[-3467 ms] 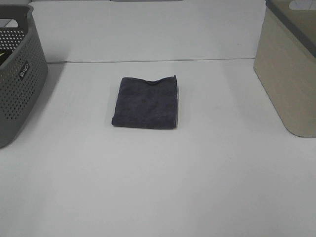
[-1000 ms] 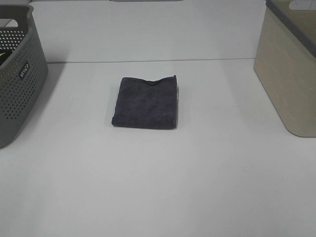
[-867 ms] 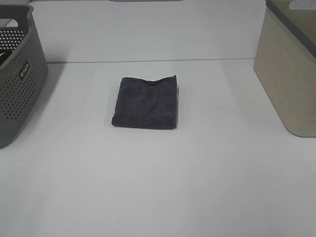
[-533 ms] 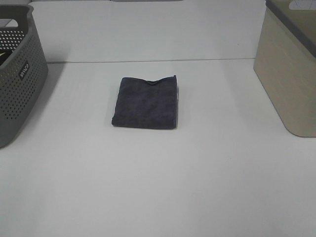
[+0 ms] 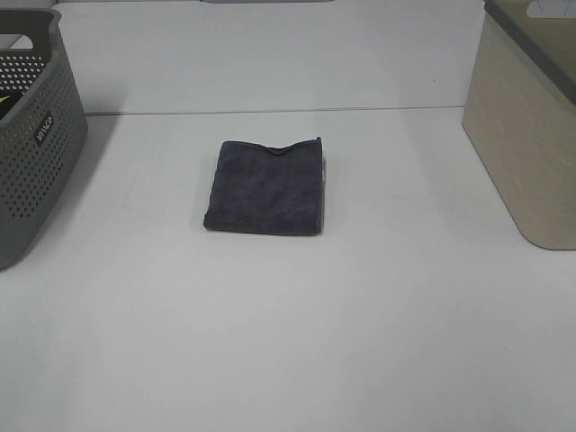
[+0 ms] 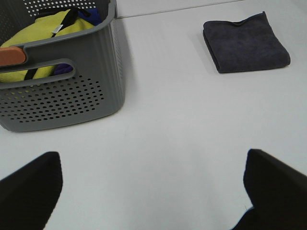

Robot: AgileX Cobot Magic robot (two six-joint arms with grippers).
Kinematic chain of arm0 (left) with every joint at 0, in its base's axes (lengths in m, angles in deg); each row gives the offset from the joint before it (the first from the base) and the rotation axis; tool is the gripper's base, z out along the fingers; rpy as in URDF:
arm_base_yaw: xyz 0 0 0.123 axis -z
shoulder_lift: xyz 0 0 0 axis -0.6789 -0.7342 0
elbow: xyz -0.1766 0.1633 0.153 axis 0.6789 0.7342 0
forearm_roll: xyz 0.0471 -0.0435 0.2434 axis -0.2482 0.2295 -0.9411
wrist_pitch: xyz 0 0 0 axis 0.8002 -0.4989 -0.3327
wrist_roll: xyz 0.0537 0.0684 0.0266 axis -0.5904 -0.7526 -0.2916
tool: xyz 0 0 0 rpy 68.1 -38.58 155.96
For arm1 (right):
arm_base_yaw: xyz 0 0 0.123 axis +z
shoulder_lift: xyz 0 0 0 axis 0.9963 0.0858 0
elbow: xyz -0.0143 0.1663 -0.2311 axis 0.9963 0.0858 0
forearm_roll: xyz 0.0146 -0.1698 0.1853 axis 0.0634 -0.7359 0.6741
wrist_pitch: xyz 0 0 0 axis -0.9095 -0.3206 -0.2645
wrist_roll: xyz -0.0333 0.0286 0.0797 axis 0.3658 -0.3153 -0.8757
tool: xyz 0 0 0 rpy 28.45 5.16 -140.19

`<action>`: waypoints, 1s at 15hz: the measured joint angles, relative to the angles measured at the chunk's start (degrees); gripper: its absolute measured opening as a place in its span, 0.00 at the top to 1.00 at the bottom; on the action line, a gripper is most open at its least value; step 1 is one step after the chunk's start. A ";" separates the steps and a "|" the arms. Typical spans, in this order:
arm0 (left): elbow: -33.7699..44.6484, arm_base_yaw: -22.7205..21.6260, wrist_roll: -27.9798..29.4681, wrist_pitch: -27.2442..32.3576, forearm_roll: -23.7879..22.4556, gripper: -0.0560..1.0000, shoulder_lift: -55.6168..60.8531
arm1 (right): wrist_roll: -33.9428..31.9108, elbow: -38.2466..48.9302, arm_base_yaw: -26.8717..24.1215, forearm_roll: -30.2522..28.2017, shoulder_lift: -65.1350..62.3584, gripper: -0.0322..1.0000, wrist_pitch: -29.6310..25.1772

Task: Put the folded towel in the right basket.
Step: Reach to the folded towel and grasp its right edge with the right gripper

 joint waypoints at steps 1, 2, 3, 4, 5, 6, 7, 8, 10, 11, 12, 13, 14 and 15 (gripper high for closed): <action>0.00 0.00 0.00 0.00 0.00 0.02 0.00 | -0.11 0.00 0.00 0.00 1.78 0.38 0.29; 0.00 0.00 0.00 0.00 0.00 0.02 0.00 | -0.86 -0.29 0.00 0.00 4.64 0.38 0.52; 0.00 0.00 0.00 0.00 0.00 0.02 0.00 | -1.49 -1.15 0.00 0.00 8.14 0.38 1.38; 0.00 0.00 0.00 0.00 0.00 0.02 0.00 | -2.06 -2.46 0.00 0.00 12.49 0.38 2.86; 0.00 0.00 0.00 0.00 0.00 0.02 0.00 | -2.52 -4.18 0.00 0.23 17.36 0.38 3.72; 0.00 0.00 0.00 0.00 0.00 0.02 0.00 | -2.52 -5.90 0.00 0.92 21.94 0.38 4.93; 0.00 0.00 0.00 0.00 0.00 0.02 0.00 | -2.52 -7.91 0.00 2.23 26.76 0.38 6.25; 0.00 0.00 0.00 0.00 0.00 0.02 0.00 | -2.52 -10.60 0.00 3.61 32.54 0.38 7.16; 0.00 0.00 0.00 0.00 0.00 0.02 0.00 | -2.46 -15.07 0.00 5.04 40.91 0.38 7.79; 0.00 0.00 0.00 0.00 0.00 0.02 0.00 | -1.09 -22.17 0.00 5.61 51.57 0.37 7.79; 0.00 0.00 0.00 0.00 0.00 0.02 0.00 | -0.46 -26.07 0.00 5.67 56.15 0.37 7.79; 0.00 0.00 0.00 0.00 0.00 0.02 0.00 | 0.06 -29.56 0.00 5.96 60.96 0.36 7.79; 0.00 0.00 0.00 0.00 0.00 0.02 0.00 | 0.23 -33.12 0.00 6.70 64.92 0.36 7.91; 0.00 0.00 0.00 0.00 0.00 0.02 0.00 | 0.46 -36.50 0.00 8.19 68.98 0.36 8.08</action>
